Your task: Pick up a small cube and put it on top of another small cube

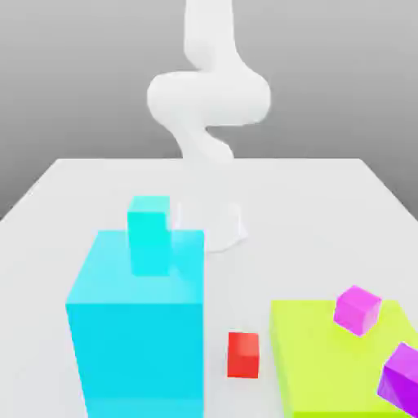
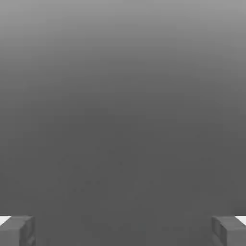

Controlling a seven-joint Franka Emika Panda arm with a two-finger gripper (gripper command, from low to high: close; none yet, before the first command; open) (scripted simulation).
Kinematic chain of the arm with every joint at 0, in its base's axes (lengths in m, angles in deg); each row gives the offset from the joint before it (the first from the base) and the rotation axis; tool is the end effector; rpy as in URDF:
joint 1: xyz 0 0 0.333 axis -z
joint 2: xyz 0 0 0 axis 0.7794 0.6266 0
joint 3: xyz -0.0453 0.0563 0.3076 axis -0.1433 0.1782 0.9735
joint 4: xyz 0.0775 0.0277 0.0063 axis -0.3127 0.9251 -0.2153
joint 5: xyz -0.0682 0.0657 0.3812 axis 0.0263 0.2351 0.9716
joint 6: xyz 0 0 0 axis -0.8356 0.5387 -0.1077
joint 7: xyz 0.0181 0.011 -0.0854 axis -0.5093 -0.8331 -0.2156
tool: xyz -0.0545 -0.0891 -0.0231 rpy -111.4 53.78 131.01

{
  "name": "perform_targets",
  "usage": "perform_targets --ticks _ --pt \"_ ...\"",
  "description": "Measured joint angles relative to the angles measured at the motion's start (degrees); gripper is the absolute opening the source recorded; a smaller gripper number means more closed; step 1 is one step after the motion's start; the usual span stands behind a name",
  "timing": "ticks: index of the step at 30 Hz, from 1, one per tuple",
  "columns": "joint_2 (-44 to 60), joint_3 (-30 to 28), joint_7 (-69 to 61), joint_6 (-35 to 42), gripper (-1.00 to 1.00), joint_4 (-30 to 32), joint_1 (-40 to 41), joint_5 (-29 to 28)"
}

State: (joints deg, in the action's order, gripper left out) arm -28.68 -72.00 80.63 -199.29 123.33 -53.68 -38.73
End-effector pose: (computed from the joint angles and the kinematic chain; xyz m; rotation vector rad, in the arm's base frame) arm 0.3740 0.0017 0.6744 -2.5481 0.9037 -0.9729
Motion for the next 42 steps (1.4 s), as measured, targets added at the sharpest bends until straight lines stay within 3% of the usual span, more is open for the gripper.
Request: perform_targets --ticks 21,30,36,37,42 --pt "33.2 -11.6 -52.6 -19.0 0.0 15.2 -17.0 2.9" --pt "47.5 -10.8 -74.8 -27.3 0.0 21.4 -18.6 4.8" --pt "59.6 -4.2 -80.9 -36.7 0.0 19.7 -13.4 10.6" --pt "60.8 -3.4 -81.1 -37.7 -1.0 19.4 -12.6 11.0" --pt "60.8 -3.4 -81.1 -37.5 -1.0 19.4 -12.6 10.9"
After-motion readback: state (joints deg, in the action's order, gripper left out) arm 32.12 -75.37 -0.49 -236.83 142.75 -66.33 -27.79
